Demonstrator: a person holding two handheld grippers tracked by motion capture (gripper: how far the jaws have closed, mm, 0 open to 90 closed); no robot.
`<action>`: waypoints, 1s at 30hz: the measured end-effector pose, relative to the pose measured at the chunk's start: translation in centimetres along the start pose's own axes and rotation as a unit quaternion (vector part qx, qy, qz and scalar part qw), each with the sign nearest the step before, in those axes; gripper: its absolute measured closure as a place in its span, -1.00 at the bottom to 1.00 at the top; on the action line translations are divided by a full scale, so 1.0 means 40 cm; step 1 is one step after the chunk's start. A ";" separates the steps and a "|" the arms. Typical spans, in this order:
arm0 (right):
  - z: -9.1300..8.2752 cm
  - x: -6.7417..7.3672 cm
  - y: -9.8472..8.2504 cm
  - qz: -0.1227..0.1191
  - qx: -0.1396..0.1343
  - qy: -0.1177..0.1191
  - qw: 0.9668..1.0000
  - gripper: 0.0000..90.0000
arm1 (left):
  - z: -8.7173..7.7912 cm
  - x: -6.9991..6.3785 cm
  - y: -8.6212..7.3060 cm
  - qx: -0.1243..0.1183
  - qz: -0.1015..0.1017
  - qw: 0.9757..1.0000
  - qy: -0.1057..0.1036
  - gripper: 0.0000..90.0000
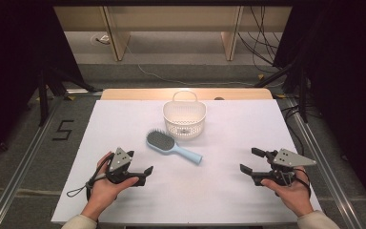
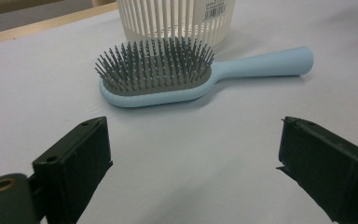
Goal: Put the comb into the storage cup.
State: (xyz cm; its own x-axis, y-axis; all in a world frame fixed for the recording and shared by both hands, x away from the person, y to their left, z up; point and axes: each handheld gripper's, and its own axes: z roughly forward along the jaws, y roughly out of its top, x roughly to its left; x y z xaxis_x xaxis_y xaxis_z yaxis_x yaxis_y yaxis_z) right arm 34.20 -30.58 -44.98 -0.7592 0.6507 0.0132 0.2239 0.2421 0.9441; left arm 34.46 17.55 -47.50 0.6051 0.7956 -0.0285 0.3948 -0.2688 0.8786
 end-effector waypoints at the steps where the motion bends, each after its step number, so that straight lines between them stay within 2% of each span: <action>1: 0.000 0.000 0.000 0.000 0.000 0.000 1.000 -0.48 | 0.000 -0.001 0.000 0.000 0.000 1.000 0.000 -0.80; 6: 0.000 0.000 -0.002 0.000 0.000 -0.001 1.000 -0.49 | -0.001 -0.002 0.001 0.000 0.004 1.000 -0.002 -0.78; 7: 0.001 0.000 -0.002 0.000 0.001 -0.001 1.000 -0.49 | -0.002 -0.004 0.002 -0.001 0.007 1.000 -0.003 -0.75; 8: 0.002 0.000 -0.003 0.001 0.002 -0.002 1.000 -0.50 | -0.002 -0.006 0.004 -0.004 0.008 1.000 -0.003 -0.64; 10: 0.003 0.000 -0.003 0.002 0.002 -0.002 1.000 -0.50 | -0.003 -0.017 0.018 -0.006 0.019 1.000 0.001 -0.60; 11: 0.004 -0.001 -0.004 0.002 0.003 -0.003 1.000 -0.50 | -0.003 -0.021 0.025 -0.007 0.025 1.000 0.002 -0.44; 12: 0.007 -0.002 -0.004 0.002 0.005 -0.004 1.000 -0.50 | -0.003 -0.029 0.036 -0.012 0.028 1.000 -0.004 -0.08; 13: 0.007 -0.002 -0.004 0.002 0.005 -0.004 1.000 -0.50 | -0.001 -0.038 0.047 -0.016 0.026 0.999 -0.013 -0.08; 16: 0.012 -0.004 -0.004 0.004 0.005 -0.005 1.000 -0.50 | 0.013 -0.068 0.081 -0.013 0.019 0.999 -0.041 0.56; 17: 0.015 -0.001 -0.004 -0.001 0.010 -0.004 1.000 -0.50 | 0.019 -0.074 0.088 -0.009 0.015 0.999 -0.045 0.87; 18: 0.015 -0.001 -0.004 -0.001 0.010 -0.004 1.000 -0.50 | 0.030 -0.082 0.096 -0.001 0.009 0.999 -0.050 0.87; 19: 0.016 0.001 -0.004 -0.004 0.012 -0.002 1.000 -0.50 | 0.047 -0.090 0.106 0.011 0.000 0.998 -0.058 0.96; 22: 0.022 0.005 -0.003 -0.008 0.015 0.000 1.000 -0.50 | 0.096 -0.110 0.134 0.041 -0.008 0.997 -0.067 1.00; 25: 0.022 0.004 -0.005 -0.006 0.017 0.001 1.000 -0.50 | 0.153 -0.132 0.164 0.058 -0.011 0.996 -0.062 1.00; 30: 0.022 0.002 -0.008 -0.003 0.019 0.003 1.000 -0.50 | 0.249 -0.167 0.197 0.090 -0.002 0.995 -0.046 1.00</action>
State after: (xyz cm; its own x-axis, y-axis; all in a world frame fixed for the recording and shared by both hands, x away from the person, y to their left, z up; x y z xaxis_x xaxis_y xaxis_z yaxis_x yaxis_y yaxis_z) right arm 34.61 -29.97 -45.57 -0.7643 0.6448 0.0095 0.2425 0.2738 0.9307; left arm 40.44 4.70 -45.14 0.6607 0.7460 -0.0833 0.5107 -0.3653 0.7783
